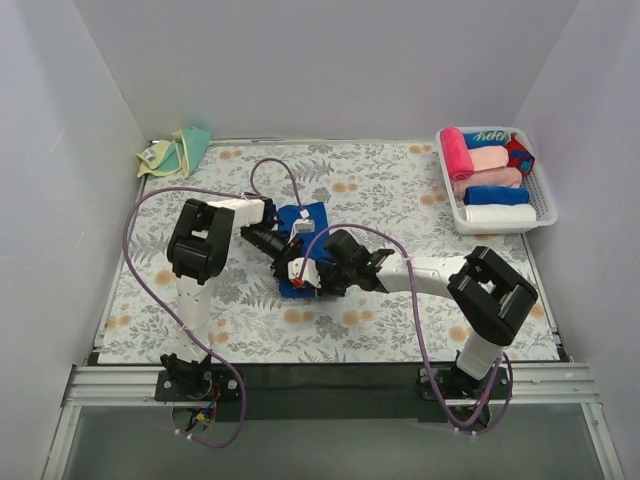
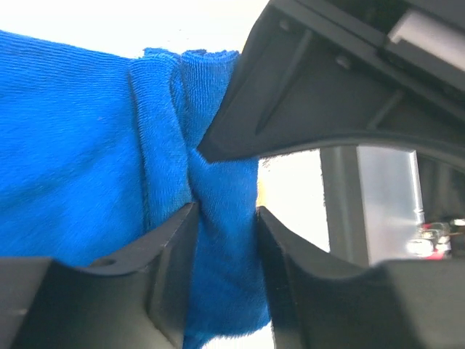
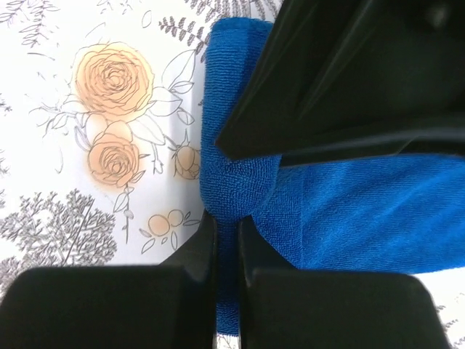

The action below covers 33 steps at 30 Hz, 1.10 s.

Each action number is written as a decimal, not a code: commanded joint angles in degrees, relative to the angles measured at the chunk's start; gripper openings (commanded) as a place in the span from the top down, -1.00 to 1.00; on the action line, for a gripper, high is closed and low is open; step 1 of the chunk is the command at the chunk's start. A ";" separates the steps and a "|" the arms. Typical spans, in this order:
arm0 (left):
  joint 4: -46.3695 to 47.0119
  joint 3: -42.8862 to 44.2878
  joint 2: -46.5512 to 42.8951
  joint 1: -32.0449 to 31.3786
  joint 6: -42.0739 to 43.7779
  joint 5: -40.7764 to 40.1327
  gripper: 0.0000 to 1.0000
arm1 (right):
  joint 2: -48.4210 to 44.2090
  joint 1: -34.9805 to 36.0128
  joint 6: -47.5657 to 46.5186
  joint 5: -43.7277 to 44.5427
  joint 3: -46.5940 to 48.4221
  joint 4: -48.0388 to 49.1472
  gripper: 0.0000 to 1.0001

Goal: Roll the towels
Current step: Roll the towel

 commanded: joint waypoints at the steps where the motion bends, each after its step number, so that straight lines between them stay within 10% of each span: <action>1: 6.57 -0.65 -6.78 2.71 1.25 -5.53 0.17 | 2.28 -1.59 0.50 -8.64 2.08 -13.95 0.97; 8: 5.33 -1.61 -16.55 9.82 1.77 -3.95 0.10 | 6.05 -5.46 3.48 -19.71 9.02 -28.98 0.97; 19: 31.96 -32.52 -52.97 14.67 -10.18 -10.44 -0.11 | 22.22 -8.88 10.53 -33.08 23.96 -41.29 0.97; 26: 43.37 -46.94 -72.71 -3.68 -4.74 -28.36 -0.22 | 34.09 -11.88 9.29 -39.40 33.19 -48.76 0.97; 33: 52.62 -51.10 -70.71 -16.52 -0.60 -39.36 -0.22 | 39.72 -13.55 9.20 -42.04 36.98 -50.88 0.97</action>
